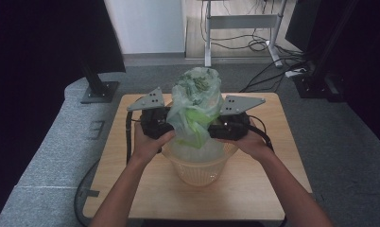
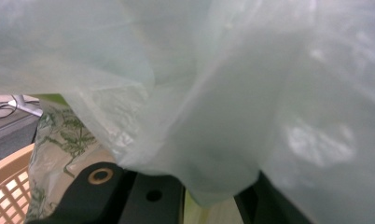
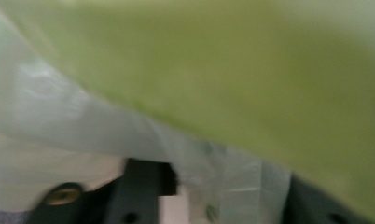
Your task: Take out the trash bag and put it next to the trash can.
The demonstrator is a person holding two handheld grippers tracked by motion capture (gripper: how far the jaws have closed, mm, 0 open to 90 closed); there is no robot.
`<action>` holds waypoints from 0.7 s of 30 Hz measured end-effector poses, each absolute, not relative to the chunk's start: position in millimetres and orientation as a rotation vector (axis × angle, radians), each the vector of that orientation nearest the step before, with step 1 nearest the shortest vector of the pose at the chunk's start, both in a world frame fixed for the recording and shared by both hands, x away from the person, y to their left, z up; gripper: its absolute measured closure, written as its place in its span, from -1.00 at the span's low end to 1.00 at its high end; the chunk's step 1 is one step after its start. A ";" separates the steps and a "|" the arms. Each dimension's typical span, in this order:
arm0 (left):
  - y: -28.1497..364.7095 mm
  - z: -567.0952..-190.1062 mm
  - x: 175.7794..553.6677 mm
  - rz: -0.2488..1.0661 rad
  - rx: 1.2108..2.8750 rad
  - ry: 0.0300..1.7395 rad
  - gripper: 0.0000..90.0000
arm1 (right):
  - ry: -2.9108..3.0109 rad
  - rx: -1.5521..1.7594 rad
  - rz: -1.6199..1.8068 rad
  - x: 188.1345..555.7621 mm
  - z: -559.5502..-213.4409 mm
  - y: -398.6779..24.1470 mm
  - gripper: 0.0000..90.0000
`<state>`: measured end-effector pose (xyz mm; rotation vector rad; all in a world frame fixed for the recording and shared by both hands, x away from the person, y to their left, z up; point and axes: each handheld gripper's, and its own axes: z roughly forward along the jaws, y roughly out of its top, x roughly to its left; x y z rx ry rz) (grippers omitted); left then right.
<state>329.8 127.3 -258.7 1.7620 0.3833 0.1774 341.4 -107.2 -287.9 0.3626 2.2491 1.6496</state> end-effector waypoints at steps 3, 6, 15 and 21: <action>129.9 -260.1 330.8 0.178 1.766 0.392 0.84 | 2.251 0.375 1.608 340.0 -289.5 -105.5 0.85; 133.8 -261.4 330.6 0.226 1.752 0.435 0.48 | 2.235 0.375 1.576 336.5 -289.8 -105.2 0.93; 171.3 -263.6 332.7 0.350 1.685 0.618 -0.31 | 2.114 0.439 1.619 326.2 -271.2 -133.5 0.95; 191.4 -269.6 336.1 0.376 1.681 0.684 -0.32 | 2.061 0.477 1.643 323.5 -261.7 -149.0 0.95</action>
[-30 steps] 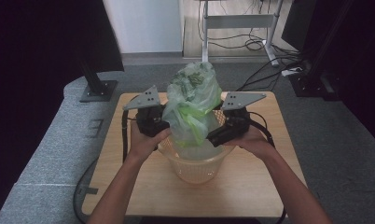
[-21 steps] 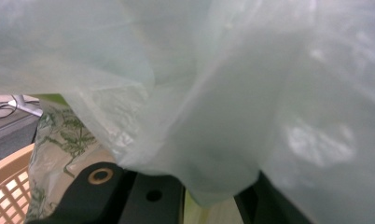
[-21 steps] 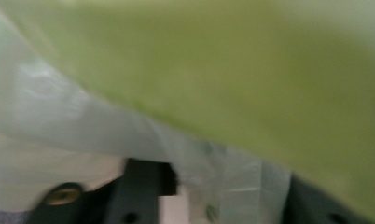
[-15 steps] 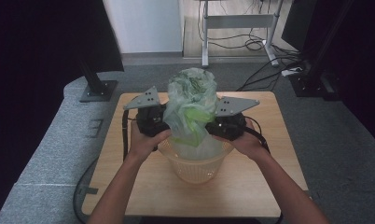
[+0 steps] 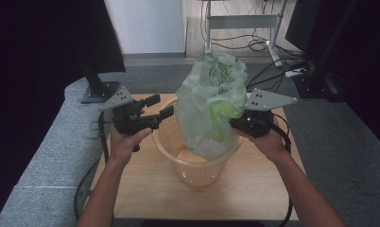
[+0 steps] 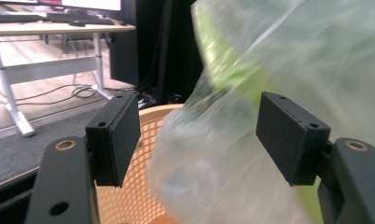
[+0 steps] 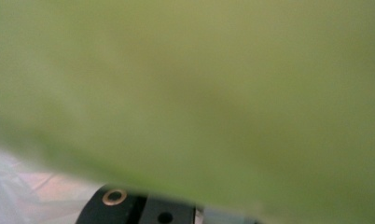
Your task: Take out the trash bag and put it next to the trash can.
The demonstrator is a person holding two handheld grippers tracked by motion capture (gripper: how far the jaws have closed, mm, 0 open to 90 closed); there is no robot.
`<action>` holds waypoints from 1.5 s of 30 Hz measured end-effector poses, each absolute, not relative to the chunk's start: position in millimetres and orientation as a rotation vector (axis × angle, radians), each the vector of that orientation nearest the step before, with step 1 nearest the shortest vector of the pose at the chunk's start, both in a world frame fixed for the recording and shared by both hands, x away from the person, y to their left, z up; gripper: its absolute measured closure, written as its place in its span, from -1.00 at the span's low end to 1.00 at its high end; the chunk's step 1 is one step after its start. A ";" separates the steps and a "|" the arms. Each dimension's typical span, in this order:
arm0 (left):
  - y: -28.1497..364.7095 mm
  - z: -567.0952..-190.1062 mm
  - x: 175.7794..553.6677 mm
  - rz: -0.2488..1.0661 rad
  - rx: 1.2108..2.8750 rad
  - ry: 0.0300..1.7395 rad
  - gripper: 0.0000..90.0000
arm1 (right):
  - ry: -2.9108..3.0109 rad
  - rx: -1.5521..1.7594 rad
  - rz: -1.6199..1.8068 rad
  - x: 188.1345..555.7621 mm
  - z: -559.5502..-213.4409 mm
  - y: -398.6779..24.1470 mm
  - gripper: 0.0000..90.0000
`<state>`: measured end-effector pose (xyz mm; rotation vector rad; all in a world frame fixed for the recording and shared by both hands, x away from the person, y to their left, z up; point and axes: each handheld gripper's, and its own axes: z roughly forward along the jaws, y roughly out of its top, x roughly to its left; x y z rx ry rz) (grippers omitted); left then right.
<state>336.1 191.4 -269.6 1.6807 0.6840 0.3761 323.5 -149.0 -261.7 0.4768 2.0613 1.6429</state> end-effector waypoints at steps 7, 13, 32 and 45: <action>199.5 -279.3 337.6 0.383 1.692 0.715 -0.31 | 1.997 0.505 1.680 320.0 -242.2 -162.2 0.96; 205.1 -284.3 338.4 0.380 1.690 0.747 -0.30 | 1.946 0.507 1.679 312.2 -217.5 -177.0 0.96; 214.4 -290.4 339.8 0.394 1.690 0.785 -0.29 | 1.835 0.530 1.639 292.5 -178.9 -228.2 0.96; 214.7 -297.1 341.5 0.382 1.696 0.798 -0.29 | 1.851 0.607 1.586 291.5 -201.0 -261.6 0.97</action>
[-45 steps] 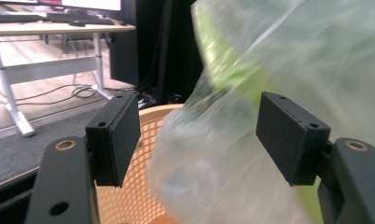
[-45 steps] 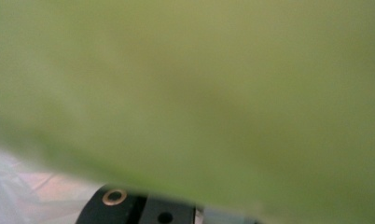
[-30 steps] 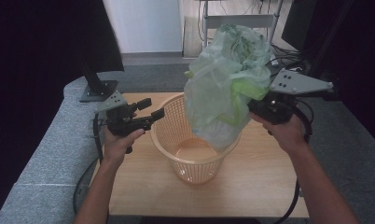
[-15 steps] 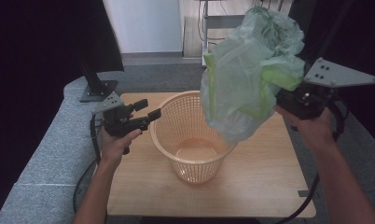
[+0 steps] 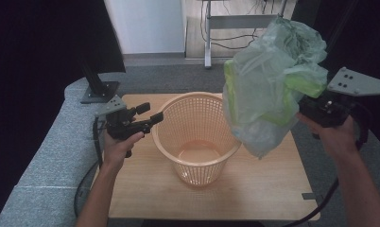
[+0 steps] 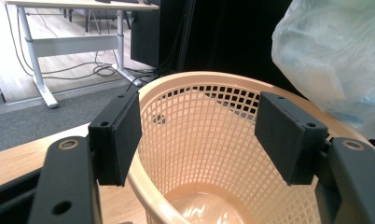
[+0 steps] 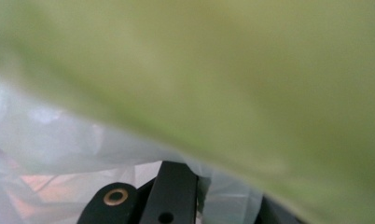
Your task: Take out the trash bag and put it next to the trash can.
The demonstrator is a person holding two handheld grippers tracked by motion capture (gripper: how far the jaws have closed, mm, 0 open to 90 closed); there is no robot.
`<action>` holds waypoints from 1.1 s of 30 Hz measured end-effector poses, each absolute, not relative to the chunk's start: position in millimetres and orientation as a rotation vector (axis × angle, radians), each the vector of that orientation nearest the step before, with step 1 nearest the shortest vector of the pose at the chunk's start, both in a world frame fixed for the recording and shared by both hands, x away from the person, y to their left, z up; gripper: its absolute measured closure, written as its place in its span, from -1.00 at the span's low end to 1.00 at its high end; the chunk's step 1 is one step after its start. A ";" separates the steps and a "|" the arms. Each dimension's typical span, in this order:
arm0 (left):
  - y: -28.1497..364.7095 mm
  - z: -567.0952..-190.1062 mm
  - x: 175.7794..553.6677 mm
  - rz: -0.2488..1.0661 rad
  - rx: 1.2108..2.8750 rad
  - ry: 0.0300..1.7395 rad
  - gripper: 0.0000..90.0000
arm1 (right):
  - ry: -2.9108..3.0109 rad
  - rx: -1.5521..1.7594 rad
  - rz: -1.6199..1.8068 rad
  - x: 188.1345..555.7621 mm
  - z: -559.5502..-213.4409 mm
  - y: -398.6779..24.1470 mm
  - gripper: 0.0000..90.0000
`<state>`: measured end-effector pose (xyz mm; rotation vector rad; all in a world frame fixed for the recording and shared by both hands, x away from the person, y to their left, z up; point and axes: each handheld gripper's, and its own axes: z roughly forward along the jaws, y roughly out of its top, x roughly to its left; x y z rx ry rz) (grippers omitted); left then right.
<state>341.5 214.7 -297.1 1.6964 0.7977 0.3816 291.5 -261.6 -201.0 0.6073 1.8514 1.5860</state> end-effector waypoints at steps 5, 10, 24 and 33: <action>214.5 -298.5 342.1 0.381 1.701 0.803 -0.29 | 1.847 0.656 1.577 290.7 -216.8 -280.3 0.97; 214.3 -300.2 342.6 0.380 1.708 0.808 -0.29 | 1.832 0.698 1.581 288.9 -230.4 -296.9 0.97; 214.5 -305.8 344.5 0.373 1.712 0.820 -0.30 | 1.877 0.784 1.542 294.2 -273.1 -310.0 0.97; 217.5 -310.1 343.9 0.372 1.719 0.833 -0.31 | 1.937 0.881 1.537 314.6 -335.7 -302.2 0.97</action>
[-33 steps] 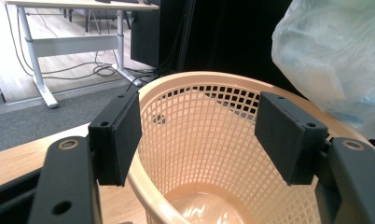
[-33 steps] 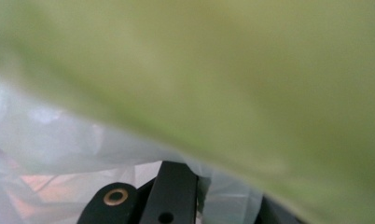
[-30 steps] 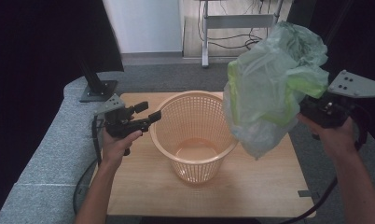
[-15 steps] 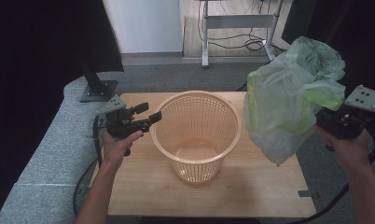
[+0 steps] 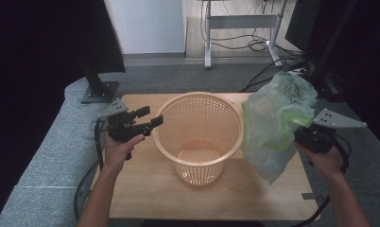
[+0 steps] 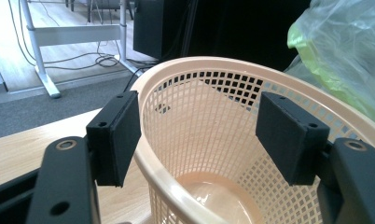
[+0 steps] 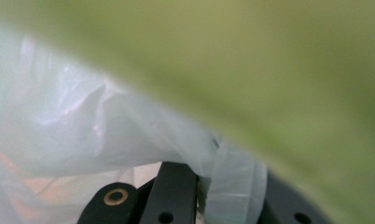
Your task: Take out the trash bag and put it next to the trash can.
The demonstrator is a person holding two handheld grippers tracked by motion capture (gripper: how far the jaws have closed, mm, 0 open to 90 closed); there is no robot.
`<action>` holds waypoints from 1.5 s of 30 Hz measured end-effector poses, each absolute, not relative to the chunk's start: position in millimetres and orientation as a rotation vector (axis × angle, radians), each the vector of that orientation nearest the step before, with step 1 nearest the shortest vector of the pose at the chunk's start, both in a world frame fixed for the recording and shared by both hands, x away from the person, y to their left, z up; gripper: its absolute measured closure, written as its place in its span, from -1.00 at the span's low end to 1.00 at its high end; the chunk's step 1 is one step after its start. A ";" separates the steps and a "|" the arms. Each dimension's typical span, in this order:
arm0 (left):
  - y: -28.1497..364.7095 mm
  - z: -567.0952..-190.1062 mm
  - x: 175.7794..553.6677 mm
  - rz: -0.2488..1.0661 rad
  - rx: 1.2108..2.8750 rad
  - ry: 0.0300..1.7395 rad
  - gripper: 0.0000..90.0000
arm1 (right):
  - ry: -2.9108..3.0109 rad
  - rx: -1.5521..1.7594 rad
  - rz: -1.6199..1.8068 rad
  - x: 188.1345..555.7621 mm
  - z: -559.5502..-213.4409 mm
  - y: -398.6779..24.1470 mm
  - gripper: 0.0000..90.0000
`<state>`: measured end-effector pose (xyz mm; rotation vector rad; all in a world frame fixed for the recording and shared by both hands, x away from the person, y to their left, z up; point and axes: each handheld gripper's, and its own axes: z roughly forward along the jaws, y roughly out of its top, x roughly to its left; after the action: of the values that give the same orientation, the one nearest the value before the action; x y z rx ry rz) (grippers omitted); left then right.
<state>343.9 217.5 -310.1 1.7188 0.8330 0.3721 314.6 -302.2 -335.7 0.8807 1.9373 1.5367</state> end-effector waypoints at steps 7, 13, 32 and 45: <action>218.1 -313.4 343.0 0.374 1.722 0.835 -0.31 | 1.977 0.965 1.523 326.9 -377.2 -298.8 0.96; 222.4 -316.0 342.3 0.378 1.725 0.844 -0.32 | 2.006 1.022 1.504 336.0 -411.8 -290.6 0.96; 228.4 -323.8 339.4 0.374 1.726 0.860 -0.32 | 2.046 1.040 1.497 339.2 -438.0 -281.8 0.74; 229.1 -326.4 339.8 0.370 1.724 0.867 -0.32 | 2.048 1.045 1.524 335.3 -439.0 -285.3 -0.07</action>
<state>339.8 229.1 -326.4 1.7241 0.8669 0.3698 335.3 -285.3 -439.0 1.0451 2.0483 1.5242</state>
